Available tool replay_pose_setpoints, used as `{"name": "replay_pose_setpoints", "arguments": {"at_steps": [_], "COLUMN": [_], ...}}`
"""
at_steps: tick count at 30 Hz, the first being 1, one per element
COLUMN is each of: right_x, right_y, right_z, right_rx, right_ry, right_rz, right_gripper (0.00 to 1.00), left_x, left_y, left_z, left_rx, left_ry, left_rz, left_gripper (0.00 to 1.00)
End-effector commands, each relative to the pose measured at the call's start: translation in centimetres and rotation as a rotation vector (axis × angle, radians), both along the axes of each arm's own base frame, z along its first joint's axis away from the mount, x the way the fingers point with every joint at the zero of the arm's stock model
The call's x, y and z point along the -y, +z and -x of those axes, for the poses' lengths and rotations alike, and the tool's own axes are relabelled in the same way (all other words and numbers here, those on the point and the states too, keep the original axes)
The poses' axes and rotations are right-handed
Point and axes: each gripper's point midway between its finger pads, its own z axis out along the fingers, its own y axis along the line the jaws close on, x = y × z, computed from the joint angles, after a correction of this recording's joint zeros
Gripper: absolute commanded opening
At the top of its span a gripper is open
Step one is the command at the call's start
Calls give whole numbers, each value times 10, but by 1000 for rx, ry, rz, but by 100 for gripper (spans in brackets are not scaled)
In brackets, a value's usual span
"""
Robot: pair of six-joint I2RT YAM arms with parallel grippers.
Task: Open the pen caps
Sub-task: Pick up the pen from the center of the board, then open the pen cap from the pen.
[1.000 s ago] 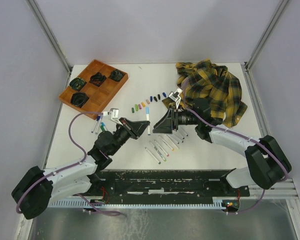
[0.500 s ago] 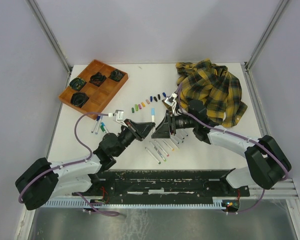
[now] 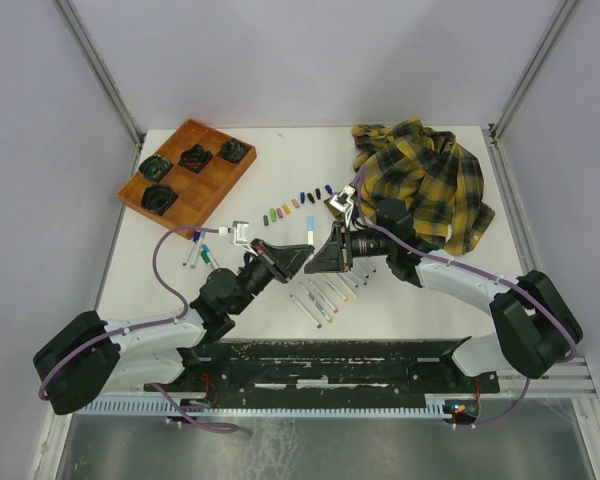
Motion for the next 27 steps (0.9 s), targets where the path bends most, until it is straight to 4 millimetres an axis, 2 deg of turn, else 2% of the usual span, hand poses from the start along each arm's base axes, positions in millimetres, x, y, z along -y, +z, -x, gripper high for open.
{"name": "replay_pose_setpoints", "arguments": {"at_steps": [1, 3, 6, 7, 9, 11, 14, 20, 27], "right_x": [-5, -4, -4, -4, -3, -3, -3, -1, -2], "right_y": [25, 25, 28, 29, 28, 27, 27, 28, 24], "right_z": [-6, -6, -6, -4, -3, 0, 3, 9, 10], "right_rx": [88, 88, 91, 94, 96, 98, 93, 100, 76], "right_ry": [5, 8, 22, 38, 52, 74, 105, 153, 177], "right_rz": [-50, -46, -48, -44, -37, -29, -22, -16, 6], "right_gripper": [2, 0, 0, 0, 0, 0, 0, 0, 0], "left_x": [0, -3, -12, -19, -29, -36, -37, -24, -11], "left_y": [30, 28, 29, 29, 33, 36, 47, 62, 82], "left_z": [-3, -5, -8, -10, -13, -14, -15, -17, -16], "left_rx": [25, 13, -1, -7, -11, -9, 6, 40, 87], "left_ry": [16, 36, 78, 111, 152, 168, 113, -62, -151], "left_rz": [80, 63, 29, -6, -37, -86, -121, -120, -116], "left_gripper": [8, 22, 52, 67, 80, 89, 92, 92, 77]}}
